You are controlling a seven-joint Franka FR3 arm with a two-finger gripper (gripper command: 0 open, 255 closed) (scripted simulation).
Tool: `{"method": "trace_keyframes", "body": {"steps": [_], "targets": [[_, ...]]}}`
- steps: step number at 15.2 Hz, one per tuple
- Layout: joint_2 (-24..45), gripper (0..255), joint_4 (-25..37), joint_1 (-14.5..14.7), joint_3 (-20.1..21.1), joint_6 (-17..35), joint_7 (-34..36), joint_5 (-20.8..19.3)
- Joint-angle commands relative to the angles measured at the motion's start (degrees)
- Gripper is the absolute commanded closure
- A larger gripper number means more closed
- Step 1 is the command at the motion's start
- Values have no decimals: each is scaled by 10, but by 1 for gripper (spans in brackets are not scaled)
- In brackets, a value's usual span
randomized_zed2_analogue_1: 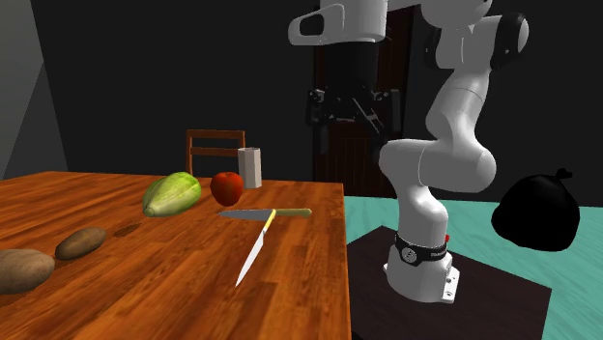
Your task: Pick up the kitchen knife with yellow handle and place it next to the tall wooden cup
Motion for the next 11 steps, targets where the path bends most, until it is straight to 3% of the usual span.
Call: {"method": "trace_keyframes", "body": {"steps": [1, 11], "targets": [[0, 0, 0, 0, 0, 0, 0, 0], [-29, 0, -129, -27, -142, 125, -213, -102]]}}
